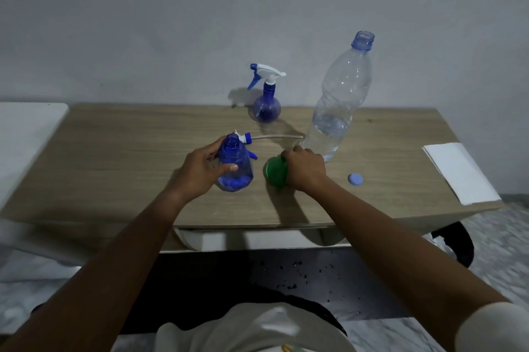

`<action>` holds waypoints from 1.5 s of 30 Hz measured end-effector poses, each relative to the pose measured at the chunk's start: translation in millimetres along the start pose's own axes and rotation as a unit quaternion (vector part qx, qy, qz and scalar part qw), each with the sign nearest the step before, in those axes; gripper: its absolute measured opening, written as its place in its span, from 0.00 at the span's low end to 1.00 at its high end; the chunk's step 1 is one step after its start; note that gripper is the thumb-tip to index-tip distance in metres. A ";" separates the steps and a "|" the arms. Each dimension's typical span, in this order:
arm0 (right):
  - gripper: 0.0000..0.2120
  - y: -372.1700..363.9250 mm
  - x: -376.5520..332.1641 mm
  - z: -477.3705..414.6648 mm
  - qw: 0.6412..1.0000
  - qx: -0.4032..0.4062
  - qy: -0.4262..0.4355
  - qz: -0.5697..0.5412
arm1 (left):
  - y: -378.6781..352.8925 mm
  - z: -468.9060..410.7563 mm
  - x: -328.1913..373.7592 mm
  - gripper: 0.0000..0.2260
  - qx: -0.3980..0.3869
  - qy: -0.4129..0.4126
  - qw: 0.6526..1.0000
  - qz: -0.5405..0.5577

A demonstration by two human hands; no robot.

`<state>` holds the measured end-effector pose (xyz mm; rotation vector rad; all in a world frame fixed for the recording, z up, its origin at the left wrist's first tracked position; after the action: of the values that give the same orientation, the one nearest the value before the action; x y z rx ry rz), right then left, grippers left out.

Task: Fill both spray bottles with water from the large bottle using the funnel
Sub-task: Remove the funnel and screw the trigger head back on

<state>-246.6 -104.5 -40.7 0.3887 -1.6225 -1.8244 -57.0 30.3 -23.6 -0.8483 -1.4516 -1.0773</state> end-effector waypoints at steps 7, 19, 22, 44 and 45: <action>0.28 1.2 -4.2 -0.2 1.000 0.005 0.007 -0.008 | -1.0 1.4 1.3 0.32 -0.003 0.007 1.000 0.006; 0.28 34.8 -15.4 -29.8 0.989 0.027 -0.001 -0.148 | 1.5 -0.8 -2.4 0.34 -0.005 0.019 1.000 0.000; 0.23 41.3 -26.3 -47.2 0.980 0.030 0.028 -0.194 | 2.9 -1.9 -4.8 0.35 -0.003 0.027 1.000 -0.003; 0.19 29.3 -49.5 -104.7 0.976 0.033 0.069 -0.205 | 10.1 -4.6 -14.1 0.33 0.009 0.031 0.999 0.036; 0.18 35.2 -47.5 -103.2 0.972 0.054 0.067 -0.217 | 10.2 -4.1 -13.4 0.33 0.009 0.029 0.999 0.035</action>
<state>-138.4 -153.7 -35.7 0.9598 -1.6380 -1.9710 -43.9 30.6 -35.1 -0.8419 -1.3716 -1.0278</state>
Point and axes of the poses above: each hand's wrist, its own z-axis away from the middle knuckle, its own y-axis out of the back of the hand, x = y × z, the point moved 7 cm from there along -z, towards the middle knuckle, and after that the axes turned 11 degrees about z, right-handed, at the moved point
